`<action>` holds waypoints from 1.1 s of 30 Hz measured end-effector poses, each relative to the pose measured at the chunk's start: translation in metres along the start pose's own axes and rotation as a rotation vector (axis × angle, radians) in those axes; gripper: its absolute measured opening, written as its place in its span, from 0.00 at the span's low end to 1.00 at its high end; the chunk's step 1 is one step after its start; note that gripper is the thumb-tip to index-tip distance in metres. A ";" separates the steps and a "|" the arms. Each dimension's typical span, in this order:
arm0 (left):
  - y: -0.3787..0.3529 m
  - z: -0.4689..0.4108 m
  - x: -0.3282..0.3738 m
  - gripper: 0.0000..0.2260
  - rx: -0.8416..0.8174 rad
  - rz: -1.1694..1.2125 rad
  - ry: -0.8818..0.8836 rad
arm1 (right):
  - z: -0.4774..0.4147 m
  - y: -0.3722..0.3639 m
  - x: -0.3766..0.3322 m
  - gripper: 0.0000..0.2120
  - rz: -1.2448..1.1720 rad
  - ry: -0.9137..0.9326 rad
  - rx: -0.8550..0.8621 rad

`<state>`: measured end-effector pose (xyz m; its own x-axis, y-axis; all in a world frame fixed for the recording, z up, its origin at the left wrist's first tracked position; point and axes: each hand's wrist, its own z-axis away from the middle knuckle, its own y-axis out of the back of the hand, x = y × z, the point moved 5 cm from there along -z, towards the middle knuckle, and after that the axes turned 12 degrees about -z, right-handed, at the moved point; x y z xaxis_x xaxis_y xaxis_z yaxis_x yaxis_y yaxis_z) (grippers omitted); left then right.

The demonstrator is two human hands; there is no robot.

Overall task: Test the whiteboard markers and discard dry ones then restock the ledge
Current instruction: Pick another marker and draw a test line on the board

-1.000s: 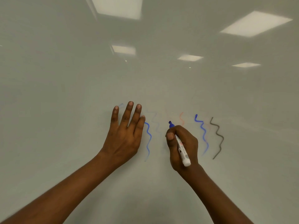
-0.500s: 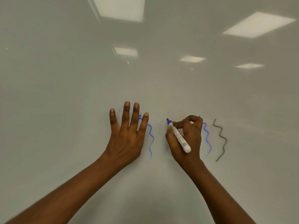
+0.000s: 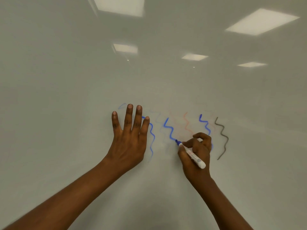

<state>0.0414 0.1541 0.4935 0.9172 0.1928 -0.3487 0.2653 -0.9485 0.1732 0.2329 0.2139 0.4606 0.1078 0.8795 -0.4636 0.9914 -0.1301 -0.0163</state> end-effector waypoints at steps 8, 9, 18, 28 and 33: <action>0.001 0.012 0.019 0.23 -0.006 0.134 -0.052 | 0.047 0.009 0.004 0.12 0.041 -0.228 -0.104; 0.003 0.014 0.021 0.24 -0.011 0.195 -0.045 | 0.050 0.008 -0.006 0.12 0.015 -0.249 -0.119; 0.035 0.027 0.021 0.37 0.228 0.766 -0.033 | 0.058 -0.007 -0.085 0.02 -0.204 -0.119 -0.165; 0.052 0.032 0.032 0.16 0.093 0.810 -0.187 | 0.062 -0.020 -0.085 0.11 -0.295 -0.164 -0.292; 0.050 0.039 0.031 0.21 -0.171 0.785 -0.111 | 0.062 -0.018 -0.083 0.12 -0.387 -0.178 -0.324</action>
<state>0.0714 0.1028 0.4550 0.8222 -0.5477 -0.1549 -0.3934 -0.7436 0.5406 0.2018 0.1151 0.4440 -0.2569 0.7399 -0.6217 0.9314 0.3613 0.0452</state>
